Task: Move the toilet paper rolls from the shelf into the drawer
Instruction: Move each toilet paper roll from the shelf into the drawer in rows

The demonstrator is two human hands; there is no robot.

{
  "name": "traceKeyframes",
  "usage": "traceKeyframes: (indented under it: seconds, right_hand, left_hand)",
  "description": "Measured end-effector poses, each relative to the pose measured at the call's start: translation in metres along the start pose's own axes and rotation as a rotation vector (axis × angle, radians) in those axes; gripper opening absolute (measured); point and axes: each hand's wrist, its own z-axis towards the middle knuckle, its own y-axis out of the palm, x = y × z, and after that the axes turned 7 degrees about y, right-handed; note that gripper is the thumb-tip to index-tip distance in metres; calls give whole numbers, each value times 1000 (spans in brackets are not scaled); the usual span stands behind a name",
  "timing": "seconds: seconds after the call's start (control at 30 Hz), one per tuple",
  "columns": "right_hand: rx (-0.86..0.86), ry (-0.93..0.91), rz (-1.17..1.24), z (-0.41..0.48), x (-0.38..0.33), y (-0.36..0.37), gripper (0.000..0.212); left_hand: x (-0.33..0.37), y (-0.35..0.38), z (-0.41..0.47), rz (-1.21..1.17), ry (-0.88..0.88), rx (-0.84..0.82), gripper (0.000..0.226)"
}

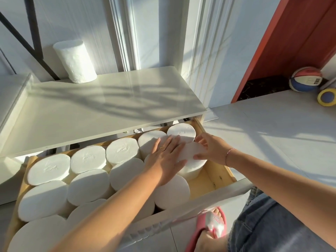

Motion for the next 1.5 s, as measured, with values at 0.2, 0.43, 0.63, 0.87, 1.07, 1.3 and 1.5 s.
traceKeyframes:
  seconds: [0.2, 0.43, 0.63, 0.87, 1.07, 1.3, 1.5]
  right_hand:
    - [267, -200, -90, 5, -36, -1, 28]
    - [310, -393, 204, 77, -159, 20, 22]
    - [247, -395, 389, 156, -261, 64, 57]
    - [267, -331, 455, 232, -347, 94, 95]
    - [281, -267, 572, 275, -395, 109, 115]
    - [439, -260, 659, 292, -434, 114, 117]
    - [473, -265, 605, 300, -437, 114, 118]
  left_hand:
    - [-37, -9, -33, 82, -38, -49, 69]
    - [-100, -43, -79, 209, -222, 256, 61]
    - [-150, -63, -90, 211, -553, 312, 65]
    - [-159, -60, -88, 221, -553, 428, 57]
    - [-160, -57, -90, 169, -554, 481, 52]
    - [-162, -57, -88, 163, -580, 441, 55]
    - [-163, -54, -88, 179, -583, 453, 56]
